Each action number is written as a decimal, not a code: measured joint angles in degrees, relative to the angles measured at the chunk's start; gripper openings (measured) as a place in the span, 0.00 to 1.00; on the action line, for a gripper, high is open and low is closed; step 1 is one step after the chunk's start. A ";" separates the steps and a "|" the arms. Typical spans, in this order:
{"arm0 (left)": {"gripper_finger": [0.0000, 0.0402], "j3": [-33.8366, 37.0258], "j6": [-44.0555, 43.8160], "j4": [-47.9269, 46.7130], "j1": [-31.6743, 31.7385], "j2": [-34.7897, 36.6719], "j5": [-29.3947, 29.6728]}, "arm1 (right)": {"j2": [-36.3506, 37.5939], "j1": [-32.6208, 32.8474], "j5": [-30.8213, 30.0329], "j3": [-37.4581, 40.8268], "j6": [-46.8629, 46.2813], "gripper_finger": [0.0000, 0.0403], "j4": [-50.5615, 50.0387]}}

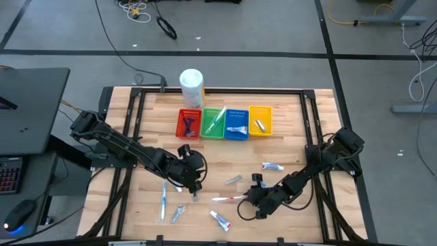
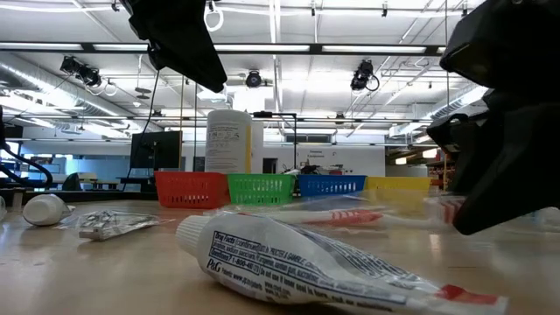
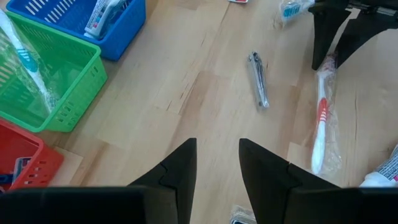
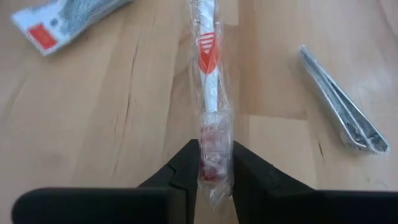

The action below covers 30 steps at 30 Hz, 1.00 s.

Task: Pick & Place Travel size toiletries
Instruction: Put the orange toothbrush into the green bin

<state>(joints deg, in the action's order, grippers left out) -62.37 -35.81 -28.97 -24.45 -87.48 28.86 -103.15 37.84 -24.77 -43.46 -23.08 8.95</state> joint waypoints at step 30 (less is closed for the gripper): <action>0.32 0.00 12.84 8.66 0.05 0.00 -2.34 | 0.42 -10.88 -6.74 -0.52 18.57 0.19 17.62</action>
<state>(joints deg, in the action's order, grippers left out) -62.37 -22.98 -20.31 -24.40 -87.48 26.53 -102.74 26.96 -31.51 -43.98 -4.51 26.57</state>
